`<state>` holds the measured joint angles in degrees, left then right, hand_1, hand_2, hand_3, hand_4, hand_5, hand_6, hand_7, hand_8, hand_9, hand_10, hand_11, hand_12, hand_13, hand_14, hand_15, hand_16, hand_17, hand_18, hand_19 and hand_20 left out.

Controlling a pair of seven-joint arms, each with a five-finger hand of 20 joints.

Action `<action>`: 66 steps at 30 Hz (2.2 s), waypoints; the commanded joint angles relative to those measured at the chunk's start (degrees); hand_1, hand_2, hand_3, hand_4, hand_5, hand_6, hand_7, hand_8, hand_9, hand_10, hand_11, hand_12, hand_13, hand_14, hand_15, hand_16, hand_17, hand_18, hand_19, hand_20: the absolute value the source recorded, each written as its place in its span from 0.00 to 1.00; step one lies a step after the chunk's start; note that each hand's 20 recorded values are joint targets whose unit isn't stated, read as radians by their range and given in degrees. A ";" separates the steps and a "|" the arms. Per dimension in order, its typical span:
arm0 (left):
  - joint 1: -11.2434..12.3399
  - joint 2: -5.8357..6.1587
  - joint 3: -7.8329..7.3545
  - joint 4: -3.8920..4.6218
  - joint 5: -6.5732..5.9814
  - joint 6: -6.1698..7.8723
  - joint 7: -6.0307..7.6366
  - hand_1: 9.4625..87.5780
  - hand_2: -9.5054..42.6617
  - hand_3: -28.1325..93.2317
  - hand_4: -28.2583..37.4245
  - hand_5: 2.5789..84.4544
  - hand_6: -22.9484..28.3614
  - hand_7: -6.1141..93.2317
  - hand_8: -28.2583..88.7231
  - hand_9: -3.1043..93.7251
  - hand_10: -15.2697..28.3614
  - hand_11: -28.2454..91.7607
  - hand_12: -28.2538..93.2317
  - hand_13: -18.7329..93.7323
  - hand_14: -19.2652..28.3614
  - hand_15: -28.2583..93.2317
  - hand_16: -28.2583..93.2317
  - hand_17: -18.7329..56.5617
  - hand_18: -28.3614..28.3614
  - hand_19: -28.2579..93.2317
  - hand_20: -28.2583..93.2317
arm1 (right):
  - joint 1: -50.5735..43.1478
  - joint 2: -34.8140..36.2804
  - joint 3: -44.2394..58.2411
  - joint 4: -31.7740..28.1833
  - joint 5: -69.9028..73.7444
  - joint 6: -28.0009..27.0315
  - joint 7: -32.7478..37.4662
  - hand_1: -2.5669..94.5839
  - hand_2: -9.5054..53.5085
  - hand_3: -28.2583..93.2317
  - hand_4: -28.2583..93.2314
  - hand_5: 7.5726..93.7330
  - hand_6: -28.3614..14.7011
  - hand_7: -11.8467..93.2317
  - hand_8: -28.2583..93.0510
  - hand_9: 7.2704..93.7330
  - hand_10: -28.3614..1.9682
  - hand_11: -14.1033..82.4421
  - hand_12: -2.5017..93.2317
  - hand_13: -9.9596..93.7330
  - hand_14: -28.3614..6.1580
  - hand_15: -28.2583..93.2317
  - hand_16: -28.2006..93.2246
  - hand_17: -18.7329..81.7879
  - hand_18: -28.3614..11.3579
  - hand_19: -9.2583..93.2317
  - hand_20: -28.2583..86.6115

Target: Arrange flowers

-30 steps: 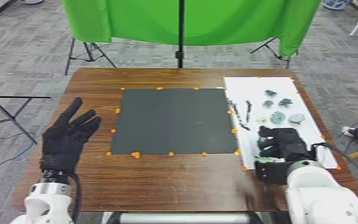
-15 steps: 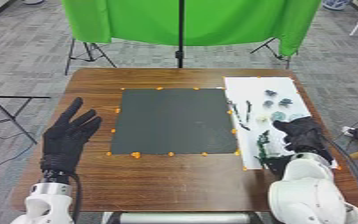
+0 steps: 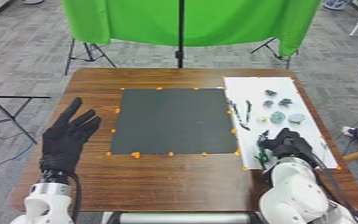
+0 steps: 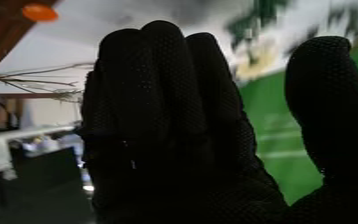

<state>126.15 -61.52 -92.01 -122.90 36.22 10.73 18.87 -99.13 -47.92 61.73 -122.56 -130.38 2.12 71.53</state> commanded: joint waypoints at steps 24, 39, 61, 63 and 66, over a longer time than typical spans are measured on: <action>1.72 -0.32 -0.92 -0.57 -0.33 1.23 0.07 0.18 0.40 0.86 0.01 0.38 0.57 0.18 0.15 0.39 0.82 0.44 0.32 0.38 0.99 0.64 0.16 0.12 1.00 0.71 0.23 | 8.54 -0.04 -13.12 8.25 -7.95 -6.27 -0.41 0.63 0.00 0.78 0.00 0.90 0.57 0.38 0.31 0.89 0.56 0.62 0.35 0.87 0.58 0.82 0.39 0.59 0.08 1.00 0.48; 2.24 -0.07 -2.18 -1.45 -0.15 1.47 0.21 0.18 0.40 0.86 0.01 0.38 0.57 0.18 0.15 0.39 0.82 0.44 0.32 0.38 0.99 0.64 0.16 0.12 1.00 0.71 0.23 | 10.52 -2.45 -9.75 -1.71 -12.05 -0.12 -2.03 0.62 0.00 0.81 0.00 0.93 0.57 0.37 0.32 0.91 0.54 0.62 0.35 0.89 0.58 0.83 0.39 0.62 0.10 1.00 0.55; -4.02 3.42 0.44 -1.51 0.80 2.11 -1.97 0.18 0.40 0.86 0.01 0.38 0.57 0.18 0.15 0.39 0.82 0.44 0.32 0.38 0.99 0.64 0.16 0.12 1.00 0.71 0.23 | 38.22 -30.00 -30.42 23.46 11.33 -2.49 -18.29 0.61 0.00 0.81 0.00 0.94 0.57 0.36 0.33 0.92 0.53 0.64 0.33 0.90 0.58 0.84 0.39 0.63 0.10 1.00 0.59; -5.08 3.30 0.57 -1.11 0.96 1.64 -2.51 0.18 0.40 0.86 0.01 0.38 0.57 0.18 0.15 0.39 0.82 0.44 0.32 0.38 0.99 0.64 0.16 0.12 1.00 0.71 0.23 | 39.38 -30.55 -32.07 26.26 12.90 -2.97 -17.71 0.61 0.00 0.81 0.00 0.94 0.57 0.36 0.33 0.92 0.53 0.65 0.33 0.90 0.59 0.84 0.39 0.63 0.10 1.00 0.59; -6.36 2.90 0.87 -0.59 1.28 0.84 -3.06 0.18 0.40 0.86 0.01 0.38 0.57 0.18 0.15 0.39 0.82 0.44 0.32 0.38 0.99 0.64 0.16 0.12 1.00 0.71 0.23 | 40.69 -30.64 -33.58 29.41 16.94 -4.29 -16.79 0.59 0.00 0.81 0.00 0.94 0.58 0.36 0.32 0.91 0.52 0.68 0.29 0.90 0.59 0.84 0.39 0.63 0.10 1.00 0.60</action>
<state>121.59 -58.36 -91.49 -124.34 36.72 13.37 16.17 -60.70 -76.32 31.32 -98.68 -118.59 0.91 54.01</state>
